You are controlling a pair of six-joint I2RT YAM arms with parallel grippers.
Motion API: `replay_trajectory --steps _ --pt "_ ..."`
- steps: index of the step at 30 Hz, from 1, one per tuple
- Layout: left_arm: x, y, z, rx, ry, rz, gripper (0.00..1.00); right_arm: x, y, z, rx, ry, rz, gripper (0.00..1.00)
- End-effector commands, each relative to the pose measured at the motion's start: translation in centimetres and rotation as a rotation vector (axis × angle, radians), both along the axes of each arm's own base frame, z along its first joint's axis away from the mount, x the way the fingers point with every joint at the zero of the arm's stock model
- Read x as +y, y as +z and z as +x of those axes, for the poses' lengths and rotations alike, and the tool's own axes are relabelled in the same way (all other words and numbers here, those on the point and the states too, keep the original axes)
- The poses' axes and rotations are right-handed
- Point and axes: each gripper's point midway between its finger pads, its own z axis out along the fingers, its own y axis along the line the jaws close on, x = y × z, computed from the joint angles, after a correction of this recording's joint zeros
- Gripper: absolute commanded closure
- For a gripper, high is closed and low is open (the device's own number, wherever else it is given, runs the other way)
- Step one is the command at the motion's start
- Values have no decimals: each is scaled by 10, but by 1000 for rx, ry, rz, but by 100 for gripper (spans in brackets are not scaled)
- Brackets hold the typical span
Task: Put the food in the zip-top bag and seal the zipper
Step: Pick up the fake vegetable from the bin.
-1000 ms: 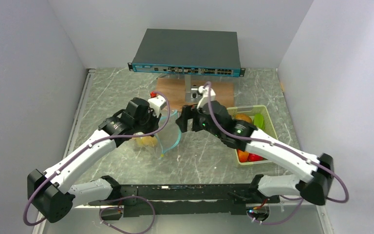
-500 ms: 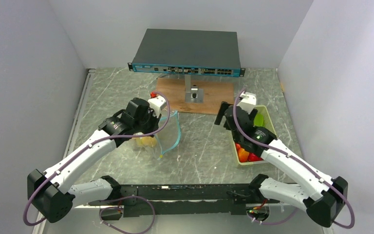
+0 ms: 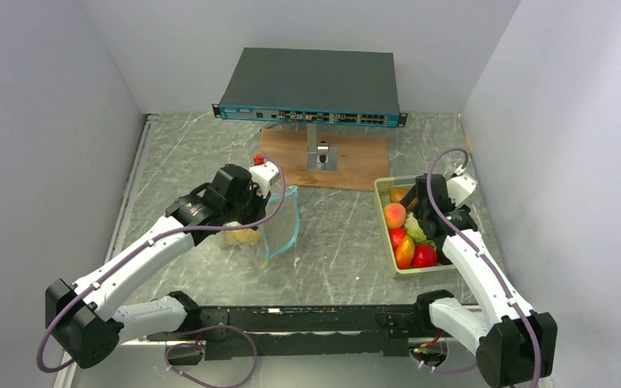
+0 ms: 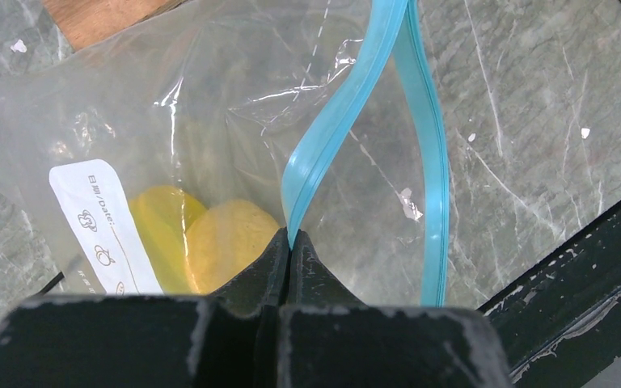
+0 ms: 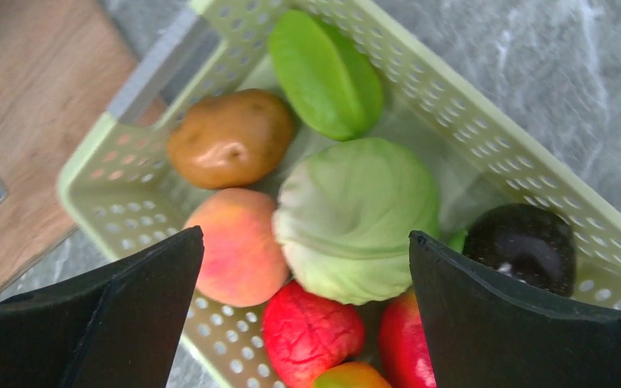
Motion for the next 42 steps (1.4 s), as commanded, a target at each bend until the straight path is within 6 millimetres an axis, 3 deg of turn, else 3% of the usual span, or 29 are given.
replay_trajectory --steps 1,15,24,29,33,42 --pt "-4 17 6 -58 5 -22 100 -14 -18 -12 52 -63 74 1" --pt "-5 16 4 -48 -4 -14 100 -16 -60 -24 129 -55 127 1" --pt "-8 14 2 -47 -14 -11 100 -8 -62 3 91 19 139 1" --pt "-8 13 1 -36 -16 -3 100 -8 -66 7 109 19 135 3" --pt "-6 11 5 -47 0 11 100 -6 -61 7 69 31 142 12" --pt "-6 9 4 -40 1 26 100 -1 -42 8 6 78 143 52"
